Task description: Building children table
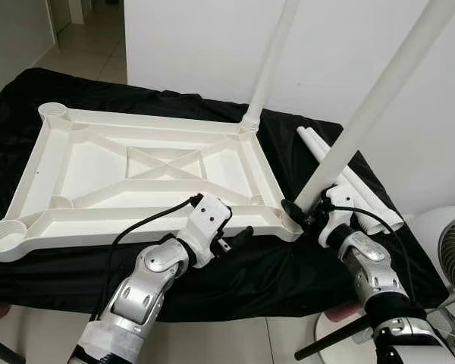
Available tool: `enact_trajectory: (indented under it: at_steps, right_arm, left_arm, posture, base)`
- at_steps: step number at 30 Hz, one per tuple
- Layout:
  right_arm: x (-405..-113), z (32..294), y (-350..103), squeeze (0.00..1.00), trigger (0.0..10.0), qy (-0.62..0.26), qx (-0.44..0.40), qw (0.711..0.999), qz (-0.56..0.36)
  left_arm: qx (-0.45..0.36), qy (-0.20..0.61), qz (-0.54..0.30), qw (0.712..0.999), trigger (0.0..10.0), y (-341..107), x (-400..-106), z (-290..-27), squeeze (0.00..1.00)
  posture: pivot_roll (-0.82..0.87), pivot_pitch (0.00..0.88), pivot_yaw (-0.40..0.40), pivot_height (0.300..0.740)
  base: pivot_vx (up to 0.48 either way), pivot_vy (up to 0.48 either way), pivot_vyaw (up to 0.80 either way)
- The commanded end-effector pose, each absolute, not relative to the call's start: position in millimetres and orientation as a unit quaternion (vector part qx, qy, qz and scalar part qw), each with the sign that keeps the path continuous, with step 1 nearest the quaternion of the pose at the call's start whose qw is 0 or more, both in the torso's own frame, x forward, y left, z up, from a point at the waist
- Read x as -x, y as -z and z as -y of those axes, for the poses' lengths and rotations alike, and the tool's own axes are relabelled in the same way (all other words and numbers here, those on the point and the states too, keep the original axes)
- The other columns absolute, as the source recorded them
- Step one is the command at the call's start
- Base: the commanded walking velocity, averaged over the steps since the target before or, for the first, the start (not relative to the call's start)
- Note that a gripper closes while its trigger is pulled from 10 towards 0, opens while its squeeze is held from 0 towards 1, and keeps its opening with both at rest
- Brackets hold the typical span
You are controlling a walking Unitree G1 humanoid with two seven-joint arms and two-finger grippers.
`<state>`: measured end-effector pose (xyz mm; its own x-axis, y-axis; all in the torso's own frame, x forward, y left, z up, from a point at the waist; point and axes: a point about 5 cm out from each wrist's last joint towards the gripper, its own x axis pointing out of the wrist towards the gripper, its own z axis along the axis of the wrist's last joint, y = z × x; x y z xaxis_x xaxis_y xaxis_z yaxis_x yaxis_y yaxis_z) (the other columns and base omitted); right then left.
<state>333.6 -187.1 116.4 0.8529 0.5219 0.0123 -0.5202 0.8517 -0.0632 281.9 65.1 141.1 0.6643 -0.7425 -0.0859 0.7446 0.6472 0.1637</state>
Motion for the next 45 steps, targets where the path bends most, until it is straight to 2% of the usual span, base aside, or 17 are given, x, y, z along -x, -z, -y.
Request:
enact_trajectory:
  at_steps: [1,7,10,15,21,26,31,35,39,41,45]
  right_arm:
    - [-328,185,-99,0.00,10.0,-0.267,0.016,0.963,-0.020]
    - [-326,184,-94,0.00,10.0,-0.215,-0.016,0.976,-0.020]
    - [-326,186,-88,0.00,10.0,-0.146,-0.029,0.988,-0.034]
    - [-324,182,-88,0.00,10.0,-0.137,-0.045,0.989,-0.028]
    - [-321,168,-89,0.00,10.0,-0.039,-0.063,0.997,-0.029]
    - [-317,142,-96,0.00,10.0,0.034,-0.108,0.993,-0.033]
    - [-323,133,-99,0.00,10.0,0.034,-0.124,0.990,-0.049]
    - [-329,137,-101,0.00,10.0,0.029,-0.116,0.991,-0.066]
    - [-340,150,-110,0.00,10.0,0.009,-0.081,0.993,-0.079]
    - [-343,154,-111,0.00,10.0,-0.022,-0.035,0.995,-0.095]
    - [-343,155,-111,0.00,10.0,-0.031,-0.025,0.994,-0.098]
  left_arm:
    - [-0.097,0.403,0.001,0.910,10.0,-142,-284,-61,0.00]
    - [-0.093,0.403,0.003,0.910,10.0,-143,-287,-62,0.00]
    - [-0.090,0.403,0.002,0.911,10.0,-144,-290,-64,0.00]
    - [-0.090,0.404,0.002,0.910,10.0,-145,-291,-64,0.00]
    - [-0.089,0.407,0.004,0.909,10.0,-145,-291,-65,0.00]
    - [-0.082,0.408,0.002,0.909,10.0,-144,-291,-65,0.00]
    - [-0.080,0.408,0.004,0.910,10.0,-145,-291,-64,0.00]
    - [-0.080,0.409,0.004,0.909,10.0,-145,-290,-64,0.00]
    - [-0.081,0.409,0.005,0.909,10.0,-145,-290,-66,0.00]
    - [-0.079,0.409,0.005,0.909,10.0,-145,-290,-66,0.00]
    - [-0.078,0.409,0.005,0.909,10.0,-146,-290,-66,0.00]
  posture:
    - [0.10,0.021,-0.170,0.740]
    - [0.09,0.016,-0.157,0.740]
    - [0.08,0.009,-0.146,0.740]
    - [0.08,0.009,-0.144,0.740]
    - [0.08,0.003,-0.143,0.740]
    - [0.08,0.000,-0.150,0.740]
    - [0.08,0.000,-0.149,0.740]
    - [0.09,0.000,-0.149,0.740]
    - [0.09,0.000,-0.149,0.740]
    - [0.09,0.000,-0.151,0.740]
    - [0.09,0.000,-0.151,0.740]
  base:
    - [0.000,0.000,0.00]
    - [0.000,0.000,0.00]
    - [0.000,0.000,0.00]
    - [0.000,0.000,0.00]
    - [0.000,0.000,0.00]
    - [0.000,0.000,0.00]
    - [0.000,0.000,0.00]
    - [0.000,0.000,0.00]
    - [0.000,0.000,0.00]
    - [0.000,0.000,0.00]
    - [0.000,0.000,0.00]
